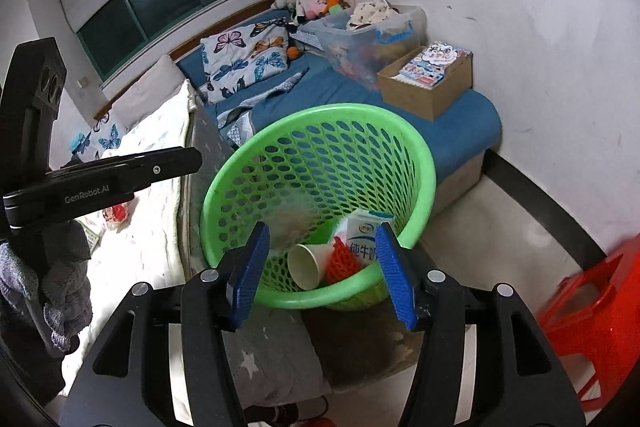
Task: Collect trash
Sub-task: 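Carry the red mesh bag and clear lid over the green basket and open both tools, then move the left tool to the yellow-labelled bottle and grasp it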
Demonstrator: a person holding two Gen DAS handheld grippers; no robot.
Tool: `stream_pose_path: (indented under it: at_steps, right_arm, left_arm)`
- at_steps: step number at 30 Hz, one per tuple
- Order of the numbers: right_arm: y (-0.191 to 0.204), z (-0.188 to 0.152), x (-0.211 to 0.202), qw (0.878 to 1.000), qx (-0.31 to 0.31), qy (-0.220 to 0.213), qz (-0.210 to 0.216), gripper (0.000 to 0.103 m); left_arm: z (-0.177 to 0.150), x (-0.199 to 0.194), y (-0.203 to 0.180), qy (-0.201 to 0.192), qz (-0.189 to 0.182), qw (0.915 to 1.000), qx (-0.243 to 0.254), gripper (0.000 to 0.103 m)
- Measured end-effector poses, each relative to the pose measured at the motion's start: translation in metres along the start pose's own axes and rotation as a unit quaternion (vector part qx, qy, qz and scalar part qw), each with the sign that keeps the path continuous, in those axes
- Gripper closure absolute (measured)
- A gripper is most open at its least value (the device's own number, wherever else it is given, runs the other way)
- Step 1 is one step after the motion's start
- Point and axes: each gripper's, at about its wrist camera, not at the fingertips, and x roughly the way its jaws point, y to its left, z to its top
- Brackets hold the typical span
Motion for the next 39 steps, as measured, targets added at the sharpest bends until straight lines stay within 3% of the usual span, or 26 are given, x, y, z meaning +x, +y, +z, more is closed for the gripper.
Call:
stream_pose_path:
  at_steps: [7, 13, 21, 31, 39]
  right_arm:
    - [0.013, -0.002, -0.002, 1.000, -0.011, 0.004, 0.014, 0.047]
    - [0.037, -0.004, -0.003, 0.999, -0.031, 0.008, 0.034, 0.045]
    - [0.087, -0.003, 0.000, 0.995, -0.073, 0.015, 0.059, 0.037]
    - [0.157, -0.006, 0.017, 0.986, -0.130, 0.030, 0.098, 0.033]
    - [0.208, -0.004, 0.042, 0.977, -0.166, 0.050, 0.124, 0.033]
  left_arm:
    - [-0.015, -0.025, 0.004, -0.021, 0.010, 0.9997, 0.000, 0.062]
    - [-0.043, -0.069, 0.029, -0.042, 0.023, 0.9986, -0.022, 0.062]
    - [-0.092, -0.129, 0.084, -0.064, 0.103, 0.9909, -0.059, 0.060]
    - [-0.138, -0.175, 0.169, -0.052, 0.202, 0.9728, -0.101, 0.050]
    - [-0.161, -0.173, 0.199, -0.014, 0.218, 0.9701, -0.105, 0.050]
